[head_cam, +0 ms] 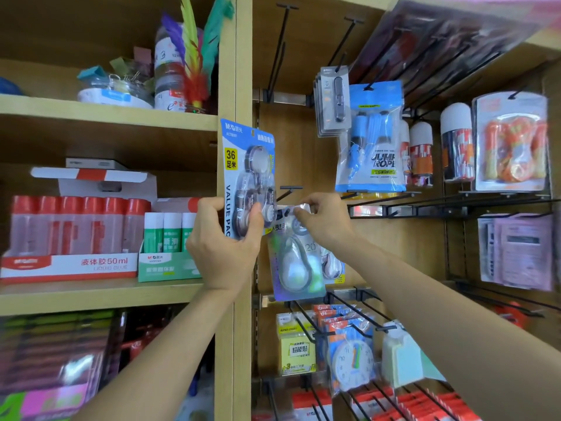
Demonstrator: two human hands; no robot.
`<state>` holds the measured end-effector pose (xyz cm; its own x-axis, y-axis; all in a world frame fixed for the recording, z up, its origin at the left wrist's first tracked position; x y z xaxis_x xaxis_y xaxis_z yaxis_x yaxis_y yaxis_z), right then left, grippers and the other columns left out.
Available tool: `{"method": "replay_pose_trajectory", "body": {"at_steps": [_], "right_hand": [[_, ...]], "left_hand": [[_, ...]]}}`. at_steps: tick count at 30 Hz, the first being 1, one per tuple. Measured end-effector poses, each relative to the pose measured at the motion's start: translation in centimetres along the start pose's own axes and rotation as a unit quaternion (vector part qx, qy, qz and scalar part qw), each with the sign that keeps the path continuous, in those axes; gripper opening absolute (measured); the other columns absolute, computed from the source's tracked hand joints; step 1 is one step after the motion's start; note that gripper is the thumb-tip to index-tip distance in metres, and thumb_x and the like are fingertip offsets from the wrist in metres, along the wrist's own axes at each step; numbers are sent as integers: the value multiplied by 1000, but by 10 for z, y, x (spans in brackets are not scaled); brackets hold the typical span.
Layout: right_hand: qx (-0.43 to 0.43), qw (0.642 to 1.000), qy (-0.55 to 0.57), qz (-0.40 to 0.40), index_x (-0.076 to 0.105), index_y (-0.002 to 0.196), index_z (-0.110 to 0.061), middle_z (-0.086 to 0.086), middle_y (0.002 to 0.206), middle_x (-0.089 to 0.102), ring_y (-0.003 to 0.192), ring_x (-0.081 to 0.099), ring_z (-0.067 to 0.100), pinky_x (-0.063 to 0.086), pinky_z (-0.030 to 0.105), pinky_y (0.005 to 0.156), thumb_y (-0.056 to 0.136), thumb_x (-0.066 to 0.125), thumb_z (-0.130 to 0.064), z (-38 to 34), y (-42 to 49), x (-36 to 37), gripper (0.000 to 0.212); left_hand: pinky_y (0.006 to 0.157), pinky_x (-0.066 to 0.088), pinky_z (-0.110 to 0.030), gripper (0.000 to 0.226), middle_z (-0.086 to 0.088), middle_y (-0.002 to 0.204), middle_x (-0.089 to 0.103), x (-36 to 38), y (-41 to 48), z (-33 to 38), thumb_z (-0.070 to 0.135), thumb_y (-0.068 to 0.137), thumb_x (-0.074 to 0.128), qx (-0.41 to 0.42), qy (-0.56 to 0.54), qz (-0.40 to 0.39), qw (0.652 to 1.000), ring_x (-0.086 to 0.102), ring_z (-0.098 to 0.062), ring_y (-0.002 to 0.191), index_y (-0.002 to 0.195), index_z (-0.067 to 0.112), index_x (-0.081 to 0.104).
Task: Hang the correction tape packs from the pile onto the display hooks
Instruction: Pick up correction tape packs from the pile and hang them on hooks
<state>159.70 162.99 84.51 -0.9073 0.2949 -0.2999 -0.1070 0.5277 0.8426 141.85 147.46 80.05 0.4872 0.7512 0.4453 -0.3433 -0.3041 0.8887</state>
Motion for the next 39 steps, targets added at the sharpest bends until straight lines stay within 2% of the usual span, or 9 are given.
{"method": "replay_pose_trajectory", "body": {"at_steps": [4, 6, 10, 14, 19, 29, 33, 36, 39], "right_hand": [[17, 998, -50, -21, 68, 110, -11, -6, 69, 57, 71, 56, 17, 37, 26, 60, 96, 62, -28, 14, -5, 10, 22], [7, 999, -32, -16, 62, 123, -15, -2, 91, 65, 85, 62, 18, 49, 32, 71, 97, 61, -27, 18, -15, 11, 29], [-191, 973, -129, 30, 61, 123, -17, 1, 119, 61, 108, 57, 24, 51, 44, 86, 96, 56, -29, 2, -57, 4, 29], [-316, 892, -316, -62, 51, 140, -25, 3, 152, 42, 138, 38, 28, 37, 44, 108, 98, 43, -48, 8, -76, 28, 48], [-292, 857, -402, -133, 26, 153, -41, 2, 165, 18, 150, 16, 35, 15, 50, 118, 97, 26, -68, 30, -56, 50, 62], [-250, 863, -409, -157, 22, 153, -45, 0, 166, 14, 149, 13, 39, 11, 57, 117, 95, 18, -68, 65, -19, 97, 63], [-222, 852, -435, -188, 16, 154, -44, 1, 166, 6, 151, 3, 35, 6, 58, 118, 83, -2, -71, 75, -5, 109, 78], [-202, 838, -456, -223, 15, 155, -41, -1, 166, 7, 151, -4, 34, 6, 59, 118, 94, 15, -68, 84, 2, 116, 67], [-198, 857, -417, -229, 21, 154, -38, -4, 164, 19, 152, 0, 32, 8, 56, 119, 95, 36, -60, 85, 5, 113, 65]], "left_hand": [[65, 35, -1, 36, 8, 81, 57, 0, 0, 4, 25, 80, 83, 3, 1, -3, 1000, 47, 1, 71, 87, 2, 56], [64, 34, -3, 36, 6, 80, 58, 1, -1, 4, 26, 80, 82, 6, 9, -5, 1000, 46, 0, 71, 87, 2, 56], [64, 34, -5, 36, 4, 79, 59, 1, -2, 7, 27, 82, 80, 24, 16, -5, 1000, 46, 0, 71, 88, 1, 56], [64, 35, -9, 37, 7, 83, 56, 1, -3, 6, 30, 83, 79, 21, 20, -6, 1000, 47, 0, 73, 89, 1, 56], [63, 38, -14, 38, 0, 81, 63, 3, -4, 4, 29, 82, 81, 20, 44, -11, 999, 52, -5, 70, 91, 2, 57], [65, 35, -12, 38, 6, 83, 57, 2, -6, 5, 31, 81, 81, 16, 70, 9, 997, 48, -4, 70, 91, 3, 57], [66, 40, -19, 39, 3, 85, 60, 4, -6, 5, 35, 82, 80, 17, 72, -3, 997, 54, -12, 70, 93, 5, 57], [65, 47, -36, 41, -3, 84, 65, 6, -6, 1, 38, 81, 80, 8, 82, -7, 997, 60, -23, 70, 94, 7, 57], [65, 50, -41, 41, -4, 84, 66, 8, -6, 1, 39, 80, 81, 7, 85, -12, 996, 62, -25, 71, 94, 8, 58]]}}
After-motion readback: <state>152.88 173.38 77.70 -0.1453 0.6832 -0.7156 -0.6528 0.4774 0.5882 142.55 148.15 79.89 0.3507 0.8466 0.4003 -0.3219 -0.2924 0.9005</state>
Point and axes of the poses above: each hand's wrist, its own y-axis towards the middle knuckle, its own x-axis out of the palm, z = x × y, the point moved 10 cm from there along y, towards the middle knuckle
